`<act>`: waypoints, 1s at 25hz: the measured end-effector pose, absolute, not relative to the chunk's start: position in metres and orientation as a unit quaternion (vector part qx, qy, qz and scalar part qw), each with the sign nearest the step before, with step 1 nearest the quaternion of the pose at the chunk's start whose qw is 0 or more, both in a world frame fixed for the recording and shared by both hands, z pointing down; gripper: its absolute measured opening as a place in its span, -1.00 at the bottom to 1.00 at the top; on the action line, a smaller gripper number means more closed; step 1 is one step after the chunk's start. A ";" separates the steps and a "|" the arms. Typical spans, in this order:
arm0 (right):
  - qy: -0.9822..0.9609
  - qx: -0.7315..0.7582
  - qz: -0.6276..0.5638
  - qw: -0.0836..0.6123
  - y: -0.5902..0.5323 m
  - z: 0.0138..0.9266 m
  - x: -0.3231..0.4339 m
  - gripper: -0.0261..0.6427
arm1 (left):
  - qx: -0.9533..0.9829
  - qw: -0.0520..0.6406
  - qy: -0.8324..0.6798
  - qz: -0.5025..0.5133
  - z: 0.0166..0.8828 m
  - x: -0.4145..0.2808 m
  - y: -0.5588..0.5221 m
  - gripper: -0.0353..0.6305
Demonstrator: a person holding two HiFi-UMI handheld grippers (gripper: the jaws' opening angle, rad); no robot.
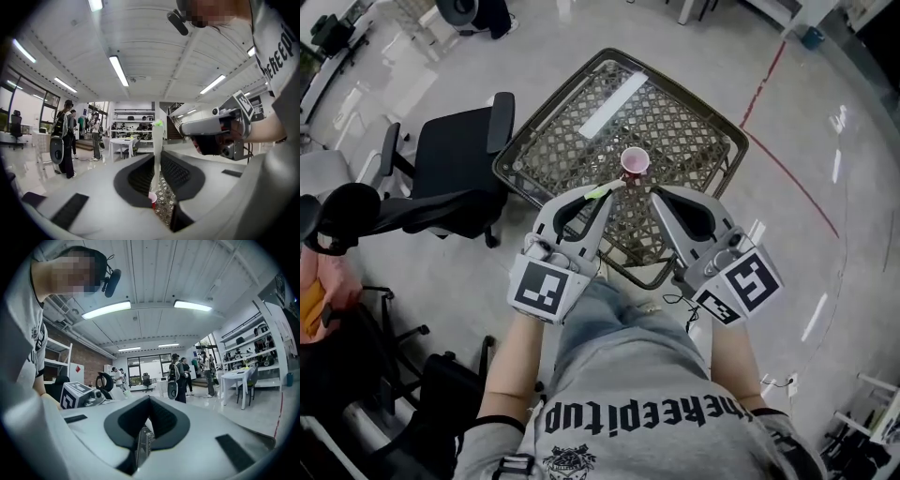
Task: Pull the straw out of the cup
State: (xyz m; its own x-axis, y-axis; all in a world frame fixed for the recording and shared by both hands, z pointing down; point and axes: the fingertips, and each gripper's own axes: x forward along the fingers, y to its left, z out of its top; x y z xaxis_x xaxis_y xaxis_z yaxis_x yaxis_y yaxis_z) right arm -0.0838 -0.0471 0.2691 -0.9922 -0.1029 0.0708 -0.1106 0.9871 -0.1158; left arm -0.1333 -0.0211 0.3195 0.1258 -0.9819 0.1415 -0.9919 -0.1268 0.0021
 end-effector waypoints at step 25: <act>-0.998 0.039 0.034 0.026 -0.023 0.261 -0.072 -0.93 | 0.747 -0.027 -0.664 -0.013 0.259 -0.110 0.008 -0.64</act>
